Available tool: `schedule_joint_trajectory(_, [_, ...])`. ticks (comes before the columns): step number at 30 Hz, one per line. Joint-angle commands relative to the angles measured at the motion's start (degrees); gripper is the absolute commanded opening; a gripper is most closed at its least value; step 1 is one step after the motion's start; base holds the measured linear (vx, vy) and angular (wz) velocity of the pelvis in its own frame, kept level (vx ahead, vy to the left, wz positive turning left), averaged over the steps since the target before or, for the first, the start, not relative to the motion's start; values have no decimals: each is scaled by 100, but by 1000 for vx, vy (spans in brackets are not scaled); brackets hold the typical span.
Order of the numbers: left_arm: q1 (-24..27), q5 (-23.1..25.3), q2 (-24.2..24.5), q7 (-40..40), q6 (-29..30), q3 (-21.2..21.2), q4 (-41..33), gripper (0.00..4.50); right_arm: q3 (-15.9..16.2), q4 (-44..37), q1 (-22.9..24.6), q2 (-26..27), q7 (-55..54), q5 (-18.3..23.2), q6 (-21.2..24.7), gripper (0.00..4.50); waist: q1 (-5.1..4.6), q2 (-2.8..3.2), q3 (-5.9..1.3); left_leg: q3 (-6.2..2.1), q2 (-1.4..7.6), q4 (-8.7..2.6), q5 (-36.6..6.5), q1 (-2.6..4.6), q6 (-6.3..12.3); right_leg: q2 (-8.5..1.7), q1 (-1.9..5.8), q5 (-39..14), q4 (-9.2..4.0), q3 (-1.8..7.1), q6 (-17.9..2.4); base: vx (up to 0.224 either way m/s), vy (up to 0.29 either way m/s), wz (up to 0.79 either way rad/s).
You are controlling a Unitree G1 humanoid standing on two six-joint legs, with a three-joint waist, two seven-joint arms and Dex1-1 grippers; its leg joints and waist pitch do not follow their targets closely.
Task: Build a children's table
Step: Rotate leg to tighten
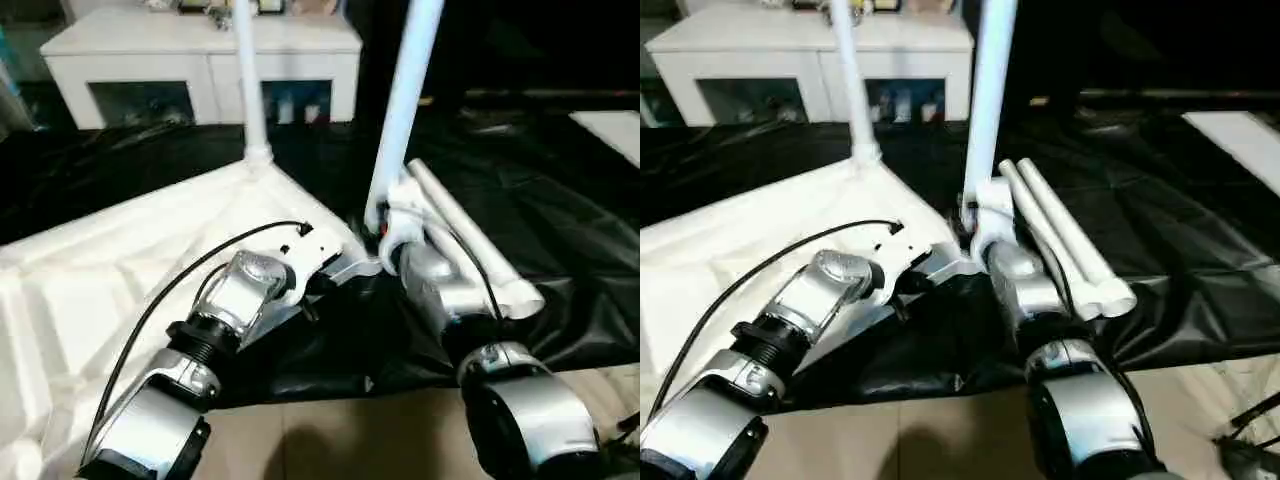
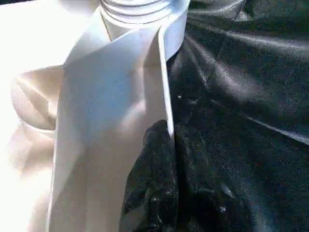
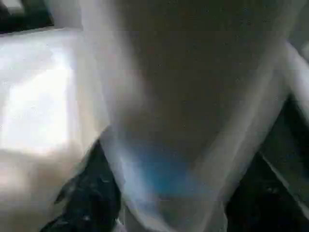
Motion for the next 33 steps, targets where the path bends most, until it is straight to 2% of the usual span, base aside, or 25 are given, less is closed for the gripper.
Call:
schedule_joint_trajectory(1, [9, 108, 11, -159, -57, -292, 68, 0, 135, 309, 92, 101, 262, -38, 200, 297, 19, 12, -210, -33, 301, -422, -1523, -14, 185, -332, 104, -1017, -508, 284, -1136, 0, 0, 0])
schedule_joint_trajectory(3, [24, 101, 63, -221, -100, -291, 23, 0, 170, 232, 77, 81, 382, -64, 154, 305, 0, 36, -186, -5, 288, -417, -1377, -66, 251, -347, 133, -1038, -511, 261, -1237, 0, 0, 0])
schedule_joint_trajectory(4, [39, 102, 109, -276, -189, -302, 4, 0, 198, 143, 85, 63, 505, -59, 156, 330, 10, 77, -213, -2, 304, -401, -1248, -50, 236, -351, 137, -921, -498, 256, -1269, 0, 0, 0])
schedule_joint_trajectory(6, [94, 71, 214, -422, -275, -304, -111, 0, 248, -55, 118, 17, 771, -54, 137, 338, 6, 51, -255, 28, 299, -347, -838, -67, 306, -333, 184, -215, -417, 247, -1402, 0, 0, 0])
schedule_joint_trajectory(8, [182, 57, 388, -663, -509, -354, -235, 0, 334, -360, 219, -88, 1137, -37, 184, 360, 23, 70, -297, 65, 274, -257, -174, -96, 561, -297, 195, 943, -305, 217, -1575, 0, 0, 0])
schedule_joint_trajectory(10, [241, 41, 513, -842, -648, -382, -334, 0, 420, -596, 315, -181, 1410, -29, 231, 376, -2, 55, -287, 80, 268, -249, -182, -121, 690, -277, 206, 1230, -281, 199, -1623, 0, 0, 0])
schedule_joint_trajectory(12, [288, 29, 611, -1001, -803, -405, -413, 0, 489, -769, 395, -262, 1625, -44, 238, 394, -16, 70, -300, 86, 285, -235, -264, -100, 743, -289, 204, 1264, -266, 206, -1649, 0, 0, 0])
schedule_joint_trajectory(13, [356, 5, 770, -1195, -950, -404, -543, 0, 608, -1150, 585, -436, 2012, -53, 281, 404, -18, 39, -304, 99, 284, -223, -202, -85, 788, -269, 209, 1360, -267, 202, -1663, 0, 0, 0])
schedule_joint_trajectory(14, [448, -81, 953, -1467, -1079, -388, -722, 0, 760, -1654, 844, -685, 2471, -10, 343, 413, -4, 49, -308, 100, 290, -205, -100, -94, 855, -286, 218, 1490, -243, 205, -1674, 0, 0, 0])
schedule_joint_trajectory(15, [456, -89, 969, -1488, -1089, -386, -738, 0, 775, -1702, 869, -711, 2517, -3, 353, 413, 15, 41, -301, 95, 287, -202, -51, -92, 882, -270, 234, 1528, -252, 195, -1654, 0, 0, 0])
schedule_joint_trajectory(17, [494, -124, 1043, -1600, -1223, -381, -804, 0, 839, -1909, 978, -821, 2725, 29, 398, 413, 27, 46, -312, 117, 296, -174, 21, -80, 953, -275, 212, 1644, -228, 202, -1664, 0, 0, 0])
schedule_joint_trajectory(18, [579, -197, 1194, -1836, -1404, -368, -954, 0, 935, -2327, 1217, -1069, 3132, 84, 484, 413, 49, 25, -328, 125, 295, -150, 129, -74, 996, -262, 207, 1703, -209, 201, -1701, 0, 0, 0])
schedule_joint_trajectory(19, [579, -197, 1194, -1836, -1404, -368, -954, 0, 935, -2327, 1217, -1069, 3132, 84, 484, 413, 70, 23, -336, 122, 300, -137, 210, -80, 1023, -260, 217, 1793, -189, 202, -1691, 0, 0, 0])
schedule_joint_trajectory(20, [613, -197, 1276, -1915, -1570, -379, -1008, 0, 976, -2505, 1330, -1192, 3335, 116, 519, 413, 86, 34, -326, 125, 301, -124, 287, -101, 1066, -261, 196, 1853, -173, 196, -1698, 0, 0, 0])
schedule_joint_trajectory(24, [734, -394, 1442, -2289, -1832, -327, -1147, 0, 1091, -2779, 1616, -1525, 3844, 96, 374, 413, 151, 18, -310, 148, 313, -126, -25, -89, 979, -280, 161, 1356, -197, 208, -1671, 0, 0, 0])
schedule_joint_trajectory(26, [792, -517, 1493, -2460, -1949, -298, -1204, 0, 1140, -2878, 1742, -1659, 3984, 28, 271, 413, 158, -1, -282, 150, 317, -146, -315, -97, 829, -292, 155, 853, -224, 221, -1625, 0, 0, 0])
schedule_joint_trajectory(29, [827, -569, 1519, -2567, -1975, -298, -1256, 0, 1172, -2900, 1794, -1704, 4032, -29, 113, 413, 137, -21, -274, 152, 322, -168, -528, -88, 671, -295, 144, 475, -247, 236, -1577, 0, 0, 0])
schedule_joint_trajectory(33, [869, -575, 1560, -2660, -2017, -308, -1309, 0, 1193, -3061, 1895, -1760, 4085, -41, 122, 413, 136, -19, -252, 150, 315, -171, -576, -92, 615, -290, 133, 358, -252, 249, -1522, 0, 0, 0])
